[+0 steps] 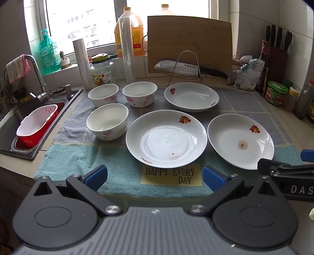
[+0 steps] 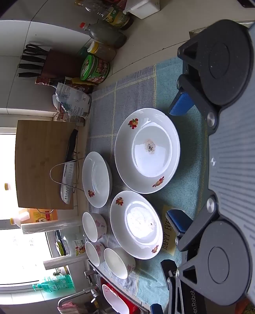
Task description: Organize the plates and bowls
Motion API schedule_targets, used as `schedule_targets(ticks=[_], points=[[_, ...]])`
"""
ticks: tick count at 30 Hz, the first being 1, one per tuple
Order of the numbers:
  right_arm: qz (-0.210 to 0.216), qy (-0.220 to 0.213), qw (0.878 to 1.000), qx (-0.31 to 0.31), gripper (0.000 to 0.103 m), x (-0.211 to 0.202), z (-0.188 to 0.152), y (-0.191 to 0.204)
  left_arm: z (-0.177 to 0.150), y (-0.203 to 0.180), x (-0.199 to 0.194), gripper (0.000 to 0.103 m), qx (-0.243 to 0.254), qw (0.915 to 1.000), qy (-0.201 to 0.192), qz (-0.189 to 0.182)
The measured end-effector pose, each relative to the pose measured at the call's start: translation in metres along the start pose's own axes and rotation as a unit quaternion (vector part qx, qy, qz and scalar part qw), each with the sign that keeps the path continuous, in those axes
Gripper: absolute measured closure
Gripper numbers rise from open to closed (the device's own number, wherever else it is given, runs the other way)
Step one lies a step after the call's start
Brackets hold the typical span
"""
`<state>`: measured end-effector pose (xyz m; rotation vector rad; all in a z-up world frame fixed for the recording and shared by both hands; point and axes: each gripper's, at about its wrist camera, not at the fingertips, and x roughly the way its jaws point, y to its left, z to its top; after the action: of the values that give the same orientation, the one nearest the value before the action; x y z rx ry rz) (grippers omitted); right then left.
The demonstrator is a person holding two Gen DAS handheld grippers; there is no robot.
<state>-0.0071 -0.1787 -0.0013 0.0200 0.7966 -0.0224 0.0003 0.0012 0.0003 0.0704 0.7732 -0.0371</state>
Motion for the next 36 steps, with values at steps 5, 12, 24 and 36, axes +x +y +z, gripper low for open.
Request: schedule_targets(ticks=[5,12,24,36], points=[[0.002,-0.001,1.0,0.0,0.0,0.0018,0.0023,0.0013,0.003,0.0005,0.0017,0.001,0.002,1.0,0.001,0.007],[0.005,-0.001,1.0,0.0,0.0,0.0038,0.0037,-0.0014,0.0047,-0.0001,0.0025,0.001,0.0,1.0,0.001,0.008],[0.008,-0.006,1.0,-0.001,0.0,0.0037,0.0077,-0.0002,0.0034,-0.0001,0.0021,0.001,-0.002,1.0,-0.002,0.009],[0.007,-0.008,1.0,-0.001,0.0,0.0035,0.0086,0.0018,0.0059,0.0012,0.0018,0.001,-0.003,1.0,0.002,0.008]])
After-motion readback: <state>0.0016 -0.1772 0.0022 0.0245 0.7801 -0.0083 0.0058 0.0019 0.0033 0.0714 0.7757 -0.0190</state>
